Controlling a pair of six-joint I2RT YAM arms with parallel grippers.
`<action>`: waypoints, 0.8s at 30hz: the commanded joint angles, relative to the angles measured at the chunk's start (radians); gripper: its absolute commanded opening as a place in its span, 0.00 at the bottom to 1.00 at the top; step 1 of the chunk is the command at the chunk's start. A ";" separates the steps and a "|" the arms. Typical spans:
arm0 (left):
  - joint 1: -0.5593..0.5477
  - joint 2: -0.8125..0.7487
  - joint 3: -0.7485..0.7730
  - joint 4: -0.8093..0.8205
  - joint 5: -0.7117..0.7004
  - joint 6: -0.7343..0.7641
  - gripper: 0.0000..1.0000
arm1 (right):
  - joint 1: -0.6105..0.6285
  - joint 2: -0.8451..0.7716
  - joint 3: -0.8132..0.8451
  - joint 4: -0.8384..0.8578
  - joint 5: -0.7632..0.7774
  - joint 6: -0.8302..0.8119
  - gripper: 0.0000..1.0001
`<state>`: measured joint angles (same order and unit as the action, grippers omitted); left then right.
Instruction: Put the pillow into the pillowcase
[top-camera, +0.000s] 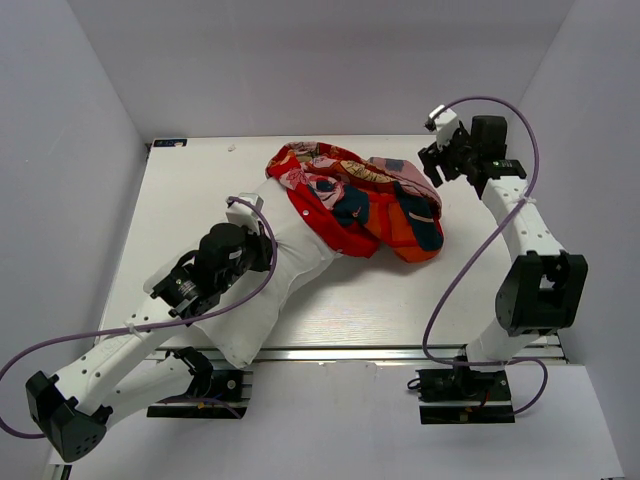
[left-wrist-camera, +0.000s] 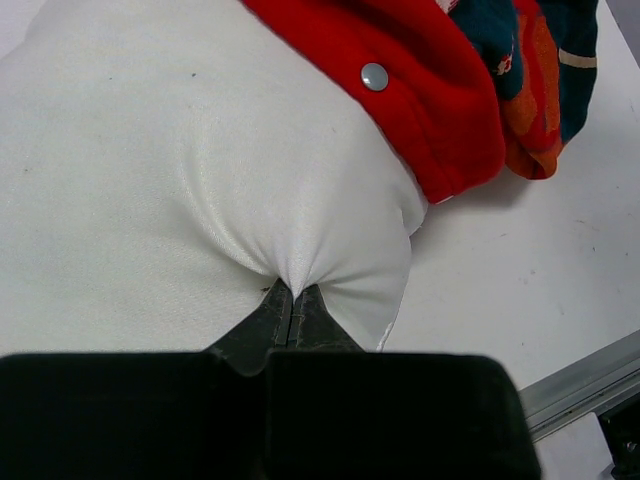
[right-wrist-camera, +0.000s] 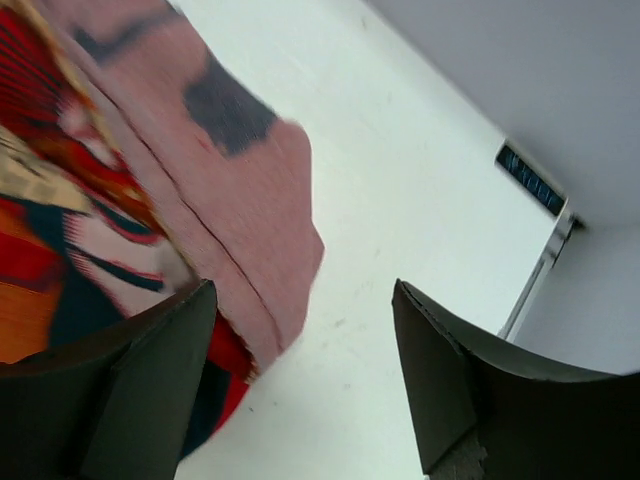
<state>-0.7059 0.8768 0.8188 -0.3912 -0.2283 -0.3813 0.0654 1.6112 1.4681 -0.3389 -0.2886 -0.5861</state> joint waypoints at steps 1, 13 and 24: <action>0.002 -0.038 0.043 0.054 0.001 0.002 0.00 | -0.026 0.041 -0.032 -0.032 0.071 -0.066 0.76; 0.000 -0.025 0.057 0.052 0.010 -0.001 0.00 | -0.029 0.185 0.029 -0.209 -0.009 -0.138 0.73; 0.002 -0.010 0.071 0.058 0.018 -0.001 0.00 | 0.000 0.216 0.121 0.088 0.103 -0.043 0.02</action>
<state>-0.7059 0.8841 0.8326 -0.3958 -0.2222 -0.3813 0.0509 1.9148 1.5150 -0.4301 -0.2081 -0.6579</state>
